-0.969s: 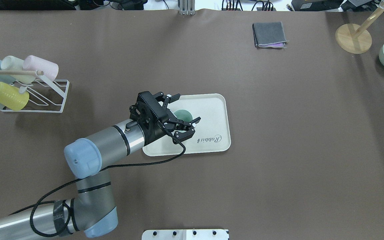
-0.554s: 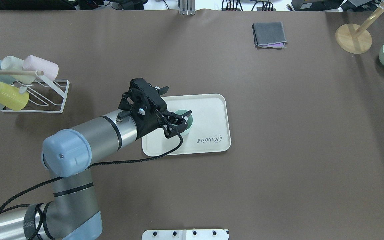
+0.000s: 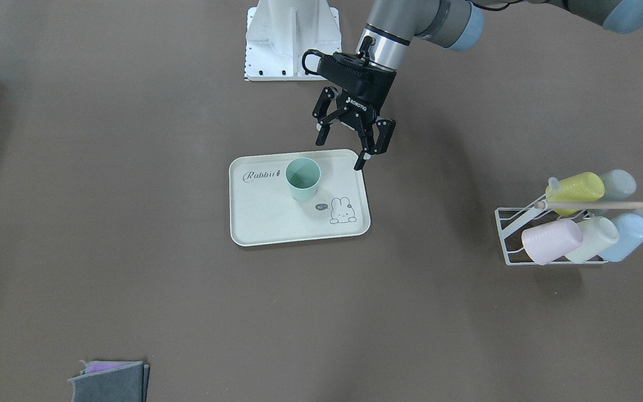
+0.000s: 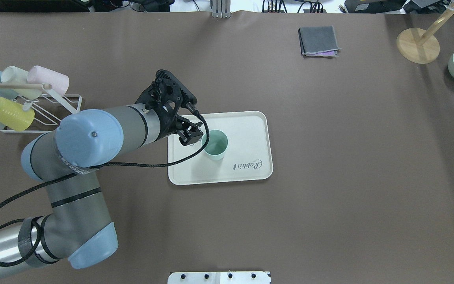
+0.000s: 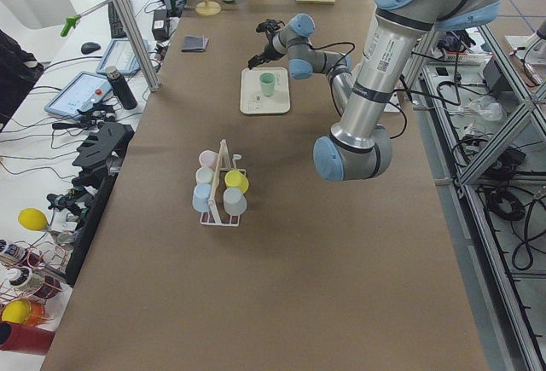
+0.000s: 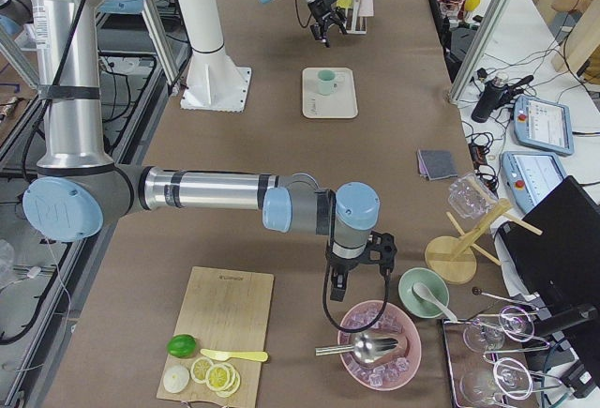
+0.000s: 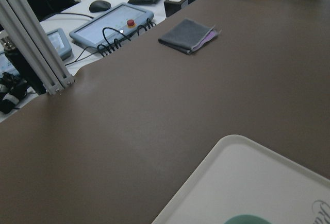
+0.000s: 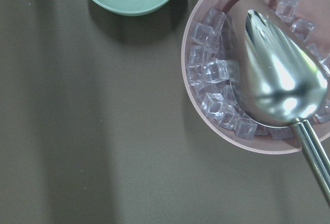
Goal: Pick up and place green cup on tray
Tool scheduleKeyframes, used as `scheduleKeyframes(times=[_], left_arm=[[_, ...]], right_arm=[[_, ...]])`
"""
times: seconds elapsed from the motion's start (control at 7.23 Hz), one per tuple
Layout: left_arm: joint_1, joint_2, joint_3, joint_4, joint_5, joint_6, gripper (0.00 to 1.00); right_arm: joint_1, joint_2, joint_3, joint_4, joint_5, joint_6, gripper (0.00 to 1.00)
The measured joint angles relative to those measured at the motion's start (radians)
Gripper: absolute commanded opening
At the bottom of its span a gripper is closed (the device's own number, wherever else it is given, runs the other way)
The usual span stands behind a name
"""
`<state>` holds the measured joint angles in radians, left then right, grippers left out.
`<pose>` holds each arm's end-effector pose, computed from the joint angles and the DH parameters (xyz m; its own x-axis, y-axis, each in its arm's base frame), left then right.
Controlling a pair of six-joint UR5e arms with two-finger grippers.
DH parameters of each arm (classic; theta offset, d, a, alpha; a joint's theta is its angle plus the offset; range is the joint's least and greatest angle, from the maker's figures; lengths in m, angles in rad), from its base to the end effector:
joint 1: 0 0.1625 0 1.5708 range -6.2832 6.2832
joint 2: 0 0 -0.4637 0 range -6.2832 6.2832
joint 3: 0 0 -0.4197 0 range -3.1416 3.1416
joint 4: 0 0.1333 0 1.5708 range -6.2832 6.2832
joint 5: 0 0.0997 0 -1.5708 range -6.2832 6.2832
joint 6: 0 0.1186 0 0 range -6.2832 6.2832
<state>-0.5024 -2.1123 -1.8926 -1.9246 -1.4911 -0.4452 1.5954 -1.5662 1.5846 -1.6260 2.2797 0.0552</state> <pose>0.5073 -0.4416 0.1883 0.6230 0.6842 -0.3791 -0.0391 0.5113 0.8585 0.0688 -0.5165 0.7121 0.7557 0.0977 0.6475 -0.0664 0.9951 -0.0726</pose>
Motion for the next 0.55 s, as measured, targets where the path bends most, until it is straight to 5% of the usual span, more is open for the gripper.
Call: scheduleKeyframes(times=[0.55], left_arm=[[-0.179, 0.025, -0.018, 0.138, -0.224, -0.029, 0.98]], right_arm=[[0.0, 0.001, -0.006, 0.0, -0.005, -0.005, 1.0]])
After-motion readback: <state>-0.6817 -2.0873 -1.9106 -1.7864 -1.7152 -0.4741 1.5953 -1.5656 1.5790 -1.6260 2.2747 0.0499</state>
